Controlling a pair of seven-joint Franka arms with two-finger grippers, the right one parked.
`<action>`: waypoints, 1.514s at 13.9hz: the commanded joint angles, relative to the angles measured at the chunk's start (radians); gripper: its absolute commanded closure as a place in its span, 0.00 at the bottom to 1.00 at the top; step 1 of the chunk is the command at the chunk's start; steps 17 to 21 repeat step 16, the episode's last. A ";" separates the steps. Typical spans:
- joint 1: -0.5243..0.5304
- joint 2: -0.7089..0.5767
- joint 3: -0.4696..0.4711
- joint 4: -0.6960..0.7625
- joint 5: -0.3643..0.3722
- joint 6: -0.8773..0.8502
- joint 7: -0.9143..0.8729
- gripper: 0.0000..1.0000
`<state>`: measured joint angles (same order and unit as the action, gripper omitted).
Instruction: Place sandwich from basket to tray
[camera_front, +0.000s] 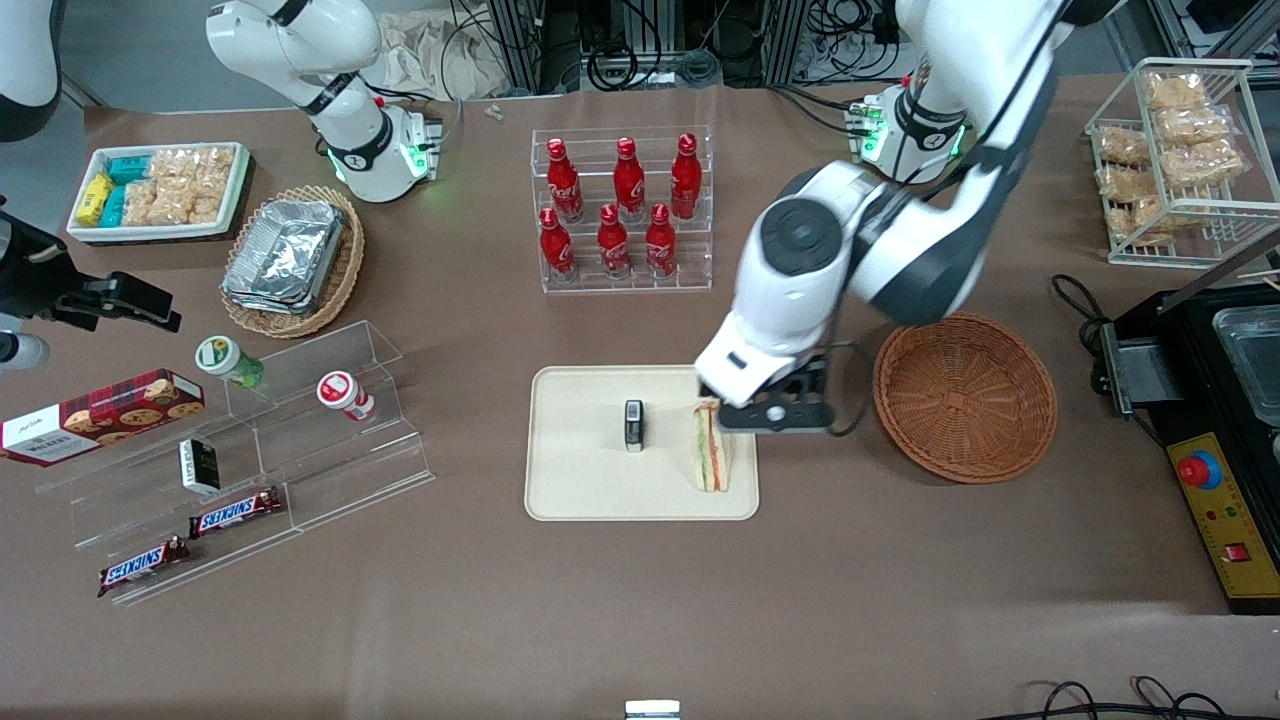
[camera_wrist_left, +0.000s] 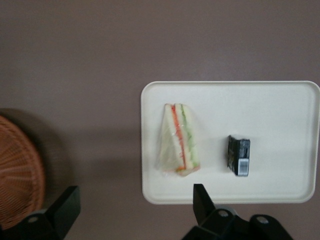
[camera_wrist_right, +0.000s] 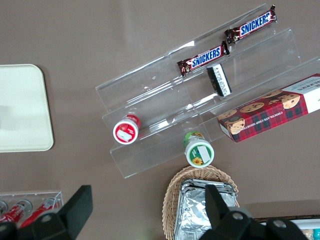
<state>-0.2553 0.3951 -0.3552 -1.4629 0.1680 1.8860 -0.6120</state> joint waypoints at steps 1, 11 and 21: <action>0.115 -0.094 -0.001 -0.013 -0.103 -0.103 0.145 0.00; 0.170 -0.432 0.356 -0.036 -0.295 -0.452 0.413 0.00; 0.142 -0.430 0.398 -0.025 -0.288 -0.452 0.411 0.00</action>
